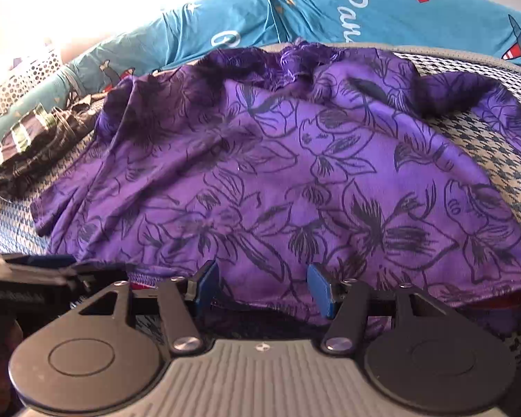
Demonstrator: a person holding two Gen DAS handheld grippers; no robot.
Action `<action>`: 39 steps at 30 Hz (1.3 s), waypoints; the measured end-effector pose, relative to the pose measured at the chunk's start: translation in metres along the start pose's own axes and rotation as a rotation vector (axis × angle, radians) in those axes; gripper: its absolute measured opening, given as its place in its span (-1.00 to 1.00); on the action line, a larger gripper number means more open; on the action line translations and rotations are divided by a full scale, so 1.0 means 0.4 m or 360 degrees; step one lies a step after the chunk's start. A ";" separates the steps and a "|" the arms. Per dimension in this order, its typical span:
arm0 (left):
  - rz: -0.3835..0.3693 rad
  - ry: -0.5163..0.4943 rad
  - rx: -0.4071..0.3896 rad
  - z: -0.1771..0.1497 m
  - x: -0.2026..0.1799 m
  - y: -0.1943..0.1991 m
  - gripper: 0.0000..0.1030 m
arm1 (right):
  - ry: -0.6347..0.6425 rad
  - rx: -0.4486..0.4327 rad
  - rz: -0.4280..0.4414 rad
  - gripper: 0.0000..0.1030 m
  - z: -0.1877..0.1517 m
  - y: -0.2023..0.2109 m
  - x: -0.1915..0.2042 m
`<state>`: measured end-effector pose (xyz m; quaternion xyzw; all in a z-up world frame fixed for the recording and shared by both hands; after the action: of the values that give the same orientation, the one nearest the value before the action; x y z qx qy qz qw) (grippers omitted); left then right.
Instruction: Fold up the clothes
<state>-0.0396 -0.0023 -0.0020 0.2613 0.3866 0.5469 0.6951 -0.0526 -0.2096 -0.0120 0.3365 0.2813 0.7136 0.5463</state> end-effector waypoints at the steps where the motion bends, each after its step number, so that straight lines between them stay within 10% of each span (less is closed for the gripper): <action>1: 0.0039 0.0019 0.0002 0.004 0.007 -0.006 1.00 | 0.0027 0.0016 0.0011 0.10 -0.011 0.002 0.006; 7: 0.0228 0.0091 0.0087 0.009 0.028 -0.054 1.00 | 0.0233 0.0061 -0.0039 0.11 -0.059 0.008 0.044; 16: 0.0340 -0.0218 0.0201 -0.046 -0.028 -0.078 1.00 | 0.0139 0.0105 0.0028 0.11 -0.069 0.015 0.030; 26: 0.0361 -0.0214 0.0182 -0.049 -0.030 -0.069 1.00 | 0.0080 0.0086 -0.0076 0.12 -0.060 0.002 0.001; 30: 0.0152 -0.0113 0.0031 -0.020 -0.033 -0.025 1.00 | 0.0141 0.0083 -0.0106 0.13 -0.063 0.005 0.010; 39: 0.0212 -0.0327 0.0204 -0.058 -0.088 -0.084 1.00 | 0.0111 0.0068 -0.0167 0.09 -0.072 0.013 0.003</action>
<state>-0.0435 -0.0464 -0.0327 0.3849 0.3293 0.5364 0.6750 -0.0785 -0.2108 -0.0257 0.3079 0.3326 0.6891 0.5655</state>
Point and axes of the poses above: each gripper's, at about its wrist camera, not at the fingertips, and y roughly against the way its jaws point, x to its left, z to its top, the point moved 4 cm from there along -y, roughly the way its jaws point, and after that the axes turned 3 degrees about x, right-handed, at the moved point
